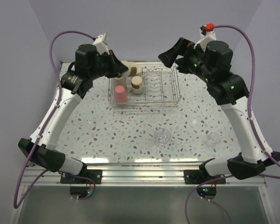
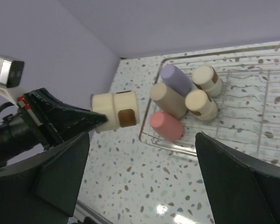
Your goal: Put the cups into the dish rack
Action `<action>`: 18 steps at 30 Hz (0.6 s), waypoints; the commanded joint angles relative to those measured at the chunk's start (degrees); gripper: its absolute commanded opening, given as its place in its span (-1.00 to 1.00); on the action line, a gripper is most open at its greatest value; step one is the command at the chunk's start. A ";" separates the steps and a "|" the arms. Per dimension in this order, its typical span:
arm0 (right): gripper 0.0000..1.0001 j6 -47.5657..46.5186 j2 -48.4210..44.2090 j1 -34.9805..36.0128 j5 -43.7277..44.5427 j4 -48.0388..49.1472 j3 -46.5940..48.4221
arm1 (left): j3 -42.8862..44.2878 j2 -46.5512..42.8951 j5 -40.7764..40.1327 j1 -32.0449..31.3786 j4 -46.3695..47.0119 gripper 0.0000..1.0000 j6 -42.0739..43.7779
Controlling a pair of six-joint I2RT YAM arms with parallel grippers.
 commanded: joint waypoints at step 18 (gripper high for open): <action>0.97 18.95 2.42 -1.62 -18.77 22.08 -10.36 | -28.52 0.36 36.97 8.74 100.13 -1.00 -52.65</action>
